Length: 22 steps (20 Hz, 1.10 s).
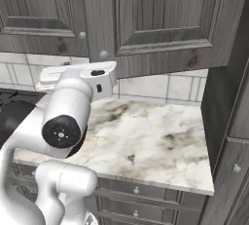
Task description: Move the bowls from the cabinet to the plates on the dining table.
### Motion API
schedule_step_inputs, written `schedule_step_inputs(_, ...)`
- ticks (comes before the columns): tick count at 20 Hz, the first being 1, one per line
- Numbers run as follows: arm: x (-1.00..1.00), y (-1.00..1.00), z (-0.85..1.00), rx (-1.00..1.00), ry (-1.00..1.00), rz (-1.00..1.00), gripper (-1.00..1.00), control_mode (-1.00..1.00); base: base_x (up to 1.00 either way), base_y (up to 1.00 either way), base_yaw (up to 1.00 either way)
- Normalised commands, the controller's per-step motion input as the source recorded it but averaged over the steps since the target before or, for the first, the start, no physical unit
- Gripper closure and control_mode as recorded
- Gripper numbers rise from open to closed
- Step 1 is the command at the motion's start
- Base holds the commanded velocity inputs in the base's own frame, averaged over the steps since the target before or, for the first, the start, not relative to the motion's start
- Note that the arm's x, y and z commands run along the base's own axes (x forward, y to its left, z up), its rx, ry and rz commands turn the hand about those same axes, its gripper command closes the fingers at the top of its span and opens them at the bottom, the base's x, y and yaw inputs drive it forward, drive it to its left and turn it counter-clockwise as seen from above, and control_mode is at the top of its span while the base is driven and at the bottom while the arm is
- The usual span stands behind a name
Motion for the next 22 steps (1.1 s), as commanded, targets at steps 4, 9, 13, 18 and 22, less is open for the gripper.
schedule_step_inputs(4,-0.31,0.52,-0.08,-0.02,0.07,0.0,-1.0,-1.0,0.0,0.0,0.0)
schedule_step_inputs(9,-0.04,0.54,-0.24,0.0,0.19,-0.01,-1.0,-1.0,0.0,0.0,0.0)
schedule_step_inputs(13,0.0,0.57,-0.41,-0.01,0.26,-0.04,-1.0,-1.0,0.0,0.0,0.0)
schedule_step_inputs(18,0.0,0.55,-0.41,0.0,0.3,-0.07,-1.0,-1.0,0.0,0.0,0.0)
schedule_step_inputs(22,0.0,0.46,-0.28,0.0,0.26,-0.07,-1.0,-1.0,0.0,0.0,0.0)
